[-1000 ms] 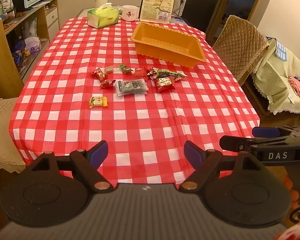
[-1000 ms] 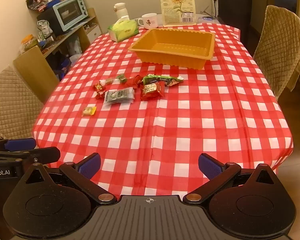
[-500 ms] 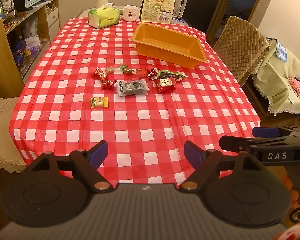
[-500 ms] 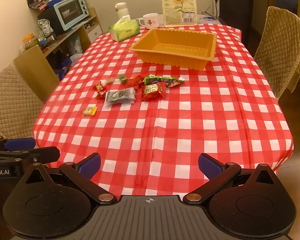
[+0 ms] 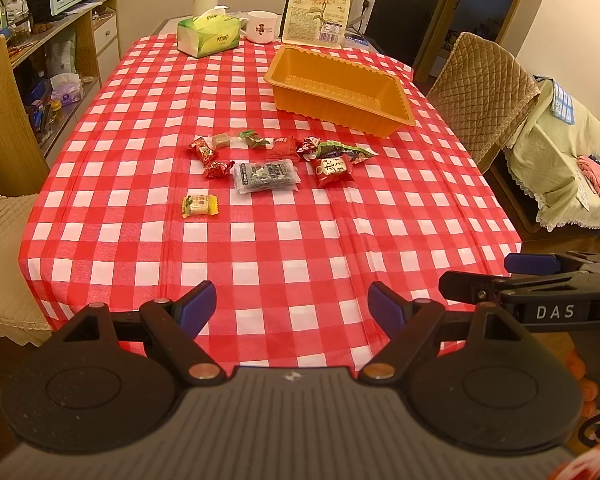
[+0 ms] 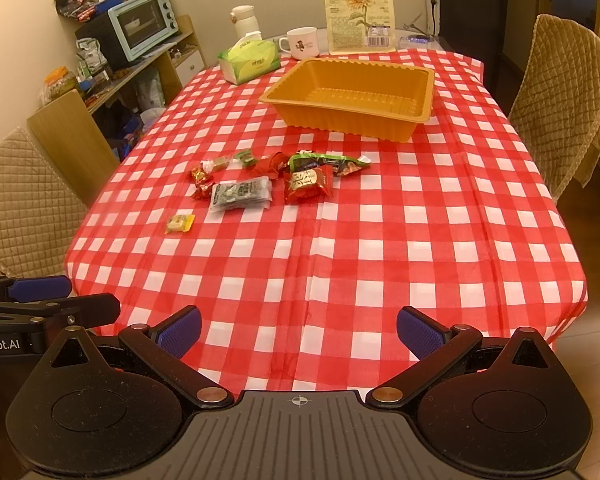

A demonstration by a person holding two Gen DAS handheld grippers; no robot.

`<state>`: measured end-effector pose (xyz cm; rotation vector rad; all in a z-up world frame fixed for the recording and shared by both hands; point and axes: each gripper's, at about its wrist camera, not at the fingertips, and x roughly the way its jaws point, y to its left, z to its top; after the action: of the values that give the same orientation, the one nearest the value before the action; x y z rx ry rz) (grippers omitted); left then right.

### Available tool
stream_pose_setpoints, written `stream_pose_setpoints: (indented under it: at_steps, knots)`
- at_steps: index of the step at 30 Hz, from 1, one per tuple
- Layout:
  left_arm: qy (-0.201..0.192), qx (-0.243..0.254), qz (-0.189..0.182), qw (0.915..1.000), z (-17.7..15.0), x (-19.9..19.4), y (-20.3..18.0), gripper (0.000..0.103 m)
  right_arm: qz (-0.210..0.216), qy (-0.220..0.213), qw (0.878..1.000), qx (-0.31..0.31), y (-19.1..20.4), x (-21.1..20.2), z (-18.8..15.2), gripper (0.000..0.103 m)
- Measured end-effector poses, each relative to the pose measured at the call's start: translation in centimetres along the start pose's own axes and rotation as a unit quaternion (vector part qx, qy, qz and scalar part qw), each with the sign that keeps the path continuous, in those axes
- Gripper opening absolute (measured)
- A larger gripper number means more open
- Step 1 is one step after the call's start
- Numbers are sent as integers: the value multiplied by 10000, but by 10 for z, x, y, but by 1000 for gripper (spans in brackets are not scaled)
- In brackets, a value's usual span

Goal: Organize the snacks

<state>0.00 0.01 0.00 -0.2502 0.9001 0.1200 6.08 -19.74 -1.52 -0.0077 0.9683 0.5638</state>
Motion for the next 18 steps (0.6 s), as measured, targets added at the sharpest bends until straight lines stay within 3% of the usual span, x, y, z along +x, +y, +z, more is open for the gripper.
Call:
stream_pose_setpoints:
  at_steps: [18]
  knots:
    - [-4, -2, -3, 10000, 0, 0, 0, 82, -5, -3, 10000, -10, 3, 1, 2, 103]
